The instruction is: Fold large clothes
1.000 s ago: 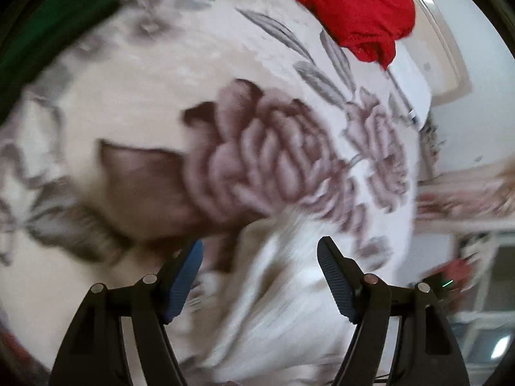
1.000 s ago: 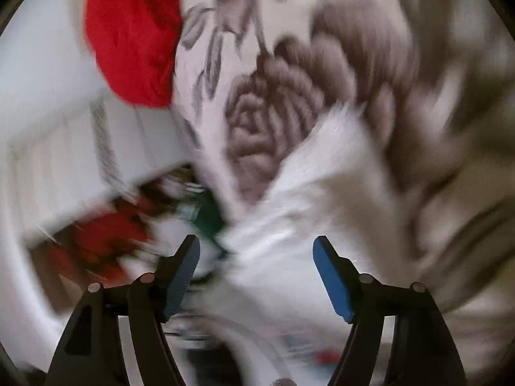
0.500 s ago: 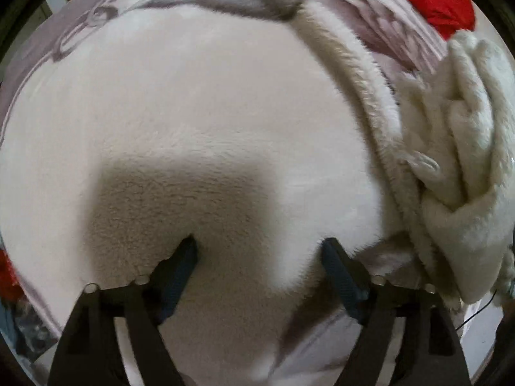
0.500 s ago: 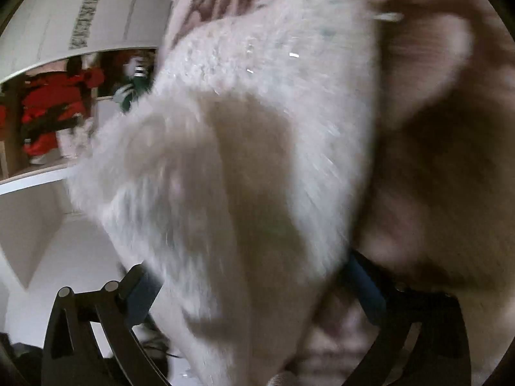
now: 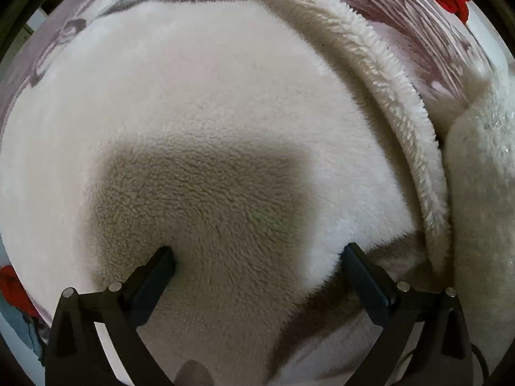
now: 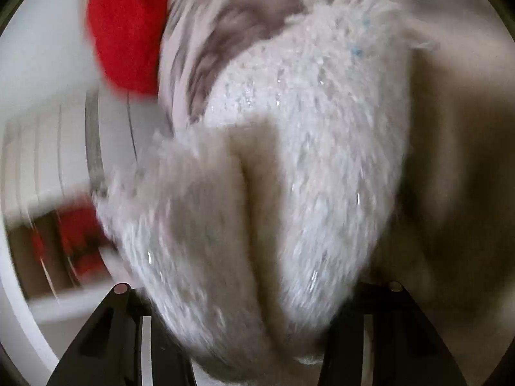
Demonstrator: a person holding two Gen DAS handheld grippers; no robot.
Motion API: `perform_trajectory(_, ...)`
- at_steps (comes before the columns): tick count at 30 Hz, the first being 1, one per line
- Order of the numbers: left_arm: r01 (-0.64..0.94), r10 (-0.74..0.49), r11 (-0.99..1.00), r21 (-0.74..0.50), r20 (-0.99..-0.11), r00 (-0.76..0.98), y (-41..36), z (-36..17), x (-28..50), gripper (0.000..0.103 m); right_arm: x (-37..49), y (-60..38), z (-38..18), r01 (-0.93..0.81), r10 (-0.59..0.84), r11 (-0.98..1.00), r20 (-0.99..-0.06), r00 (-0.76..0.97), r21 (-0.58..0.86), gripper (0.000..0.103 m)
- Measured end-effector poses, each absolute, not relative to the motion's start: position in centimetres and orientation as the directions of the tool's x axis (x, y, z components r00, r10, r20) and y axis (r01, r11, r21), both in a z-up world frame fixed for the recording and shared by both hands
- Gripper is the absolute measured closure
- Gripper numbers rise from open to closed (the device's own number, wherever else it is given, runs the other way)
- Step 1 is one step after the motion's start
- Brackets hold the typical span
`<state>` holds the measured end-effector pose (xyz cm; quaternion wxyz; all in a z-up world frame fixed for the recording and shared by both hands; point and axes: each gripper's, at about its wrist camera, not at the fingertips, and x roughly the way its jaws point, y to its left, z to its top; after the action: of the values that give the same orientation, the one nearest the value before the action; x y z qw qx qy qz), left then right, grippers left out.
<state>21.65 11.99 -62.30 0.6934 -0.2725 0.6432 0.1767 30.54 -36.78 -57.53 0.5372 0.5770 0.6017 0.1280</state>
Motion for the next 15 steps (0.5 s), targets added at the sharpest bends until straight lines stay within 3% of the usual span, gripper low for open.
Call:
perform_trajectory(3,-0.589,-0.143,0.787,-0.182,-0.983,0.114,13.2,-62.0,21.7,0.000,20.0,-38.9,-57.8,0.687,0.786,0.248,-0.557,0.270,0.683,0.052)
perform_trajectory(6,-0.554,-0.142,0.815,-0.171,-0.985,0.096,13.6,-62.3,21.7,0.000,15.7,-39.7,-60.1,0.762,0.822,0.271,-0.553,0.134,0.588,0.038)
perform_trajectory(7,-0.534,-0.127,0.832,-0.152,-0.988,0.084,13.4,-62.6,22.0,0.000,15.7,-40.3,-60.3,0.762,0.831,0.308,-0.551,0.076,0.569,0.037)
perform_trajectory(10,-0.520,-0.062,0.849,-0.093,-0.995,0.076,13.0,-63.5,22.6,0.000,17.2,-42.5,-57.7,0.687,0.805,0.447,-0.592,-0.030,0.573,0.036)
perform_trajectory(15,-0.534,0.004,0.844,-0.040,-0.997,0.081,13.0,-63.7,23.0,0.000,23.4,-45.3,-48.6,0.418,0.675,0.688,-0.735,-0.066,0.594,0.036)
